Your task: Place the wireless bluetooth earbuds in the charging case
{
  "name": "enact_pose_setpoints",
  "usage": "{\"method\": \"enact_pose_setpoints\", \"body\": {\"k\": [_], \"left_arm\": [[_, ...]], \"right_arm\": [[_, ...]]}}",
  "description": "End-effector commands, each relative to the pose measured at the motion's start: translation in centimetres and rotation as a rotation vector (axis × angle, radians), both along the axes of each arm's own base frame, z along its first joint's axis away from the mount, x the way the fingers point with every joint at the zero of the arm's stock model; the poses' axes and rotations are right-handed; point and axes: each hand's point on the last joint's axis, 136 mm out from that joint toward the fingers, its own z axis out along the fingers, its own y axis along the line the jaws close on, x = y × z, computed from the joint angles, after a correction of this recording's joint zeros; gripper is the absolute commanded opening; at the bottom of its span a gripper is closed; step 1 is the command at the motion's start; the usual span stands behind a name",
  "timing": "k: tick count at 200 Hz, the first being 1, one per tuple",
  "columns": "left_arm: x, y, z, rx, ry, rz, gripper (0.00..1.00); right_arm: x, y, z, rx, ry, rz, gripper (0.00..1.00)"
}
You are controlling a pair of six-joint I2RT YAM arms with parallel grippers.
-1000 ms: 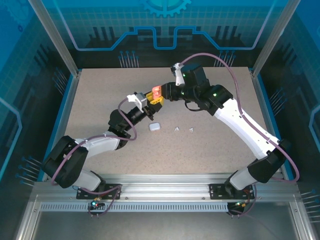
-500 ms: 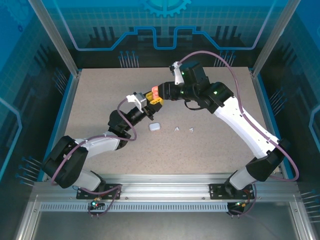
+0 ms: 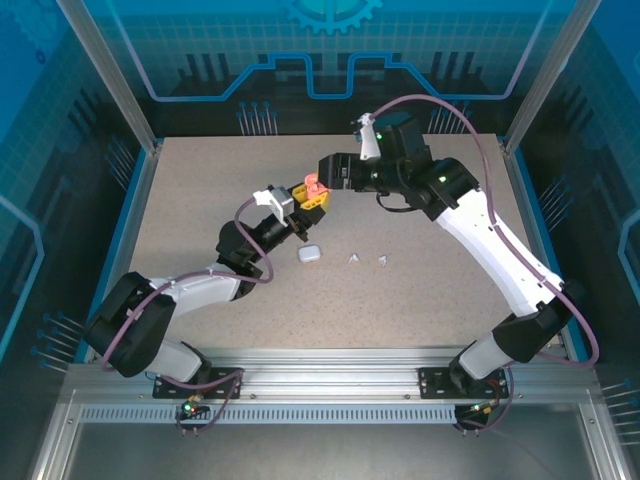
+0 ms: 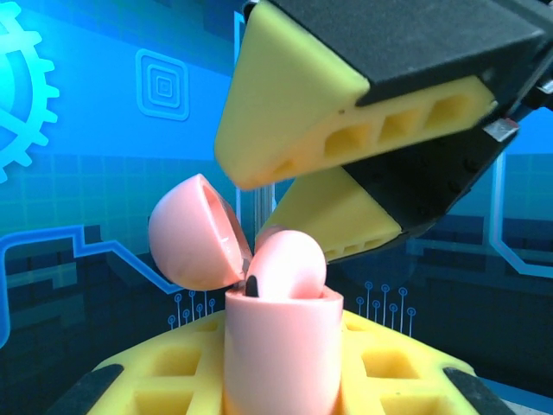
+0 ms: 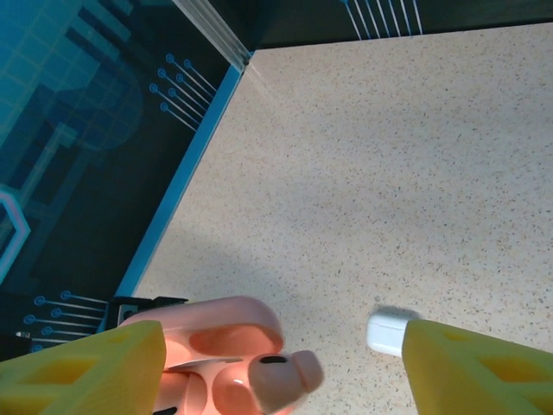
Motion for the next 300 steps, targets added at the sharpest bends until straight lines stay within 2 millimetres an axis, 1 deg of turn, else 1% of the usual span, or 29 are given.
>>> {"method": "enact_pose_setpoints", "body": {"k": [1, 24, 49, 78, 121, 175, 216, 247, 300], "left_arm": [[-1.1, 0.3, 1.5, -0.019, -0.057, -0.004, 0.00], [-1.1, 0.2, 1.5, -0.017, -0.057, -0.007, 0.00], [-1.0, 0.2, 1.6, -0.017, -0.058, -0.009, 0.00], [-1.0, 0.1, 1.6, -0.019, -0.058, -0.011, 0.00], [-0.8, 0.0, 1.6, -0.020, -0.057, -0.011, 0.00], [-0.7, -0.1, 1.6, -0.020, -0.055, -0.011, 0.00], [-0.7, -0.1, 1.6, -0.020, -0.054, -0.007, 0.00], [-0.7, -0.1, 1.7, -0.021, -0.057, -0.002, 0.00], [-0.4, -0.1, 1.3, -0.015, -0.049, 0.006, 0.00]], "right_arm": [[-0.5, -1.2, 1.9, 0.077, -0.013, -0.008, 0.76], [0.2, -1.5, 1.4, 0.150, 0.017, 0.009, 0.77], [0.8, -1.0, 1.1, 0.225, 0.047, 0.055, 0.77], [0.8, 0.1, 1.3, 0.252, 0.057, 0.103, 0.76], [0.7, 1.4, 1.1, 0.271, 0.079, 0.141, 0.75], [0.1, 2.4, 1.2, 0.278, 0.085, 0.186, 0.73], [-0.8, 2.2, 1.4, 0.277, 0.085, 0.202, 0.71], [-1.5, 1.9, 1.6, 0.278, 0.085, 0.204, 0.69], [-2.6, 1.2, 1.9, 0.274, 0.080, 0.204, 0.67]]}}
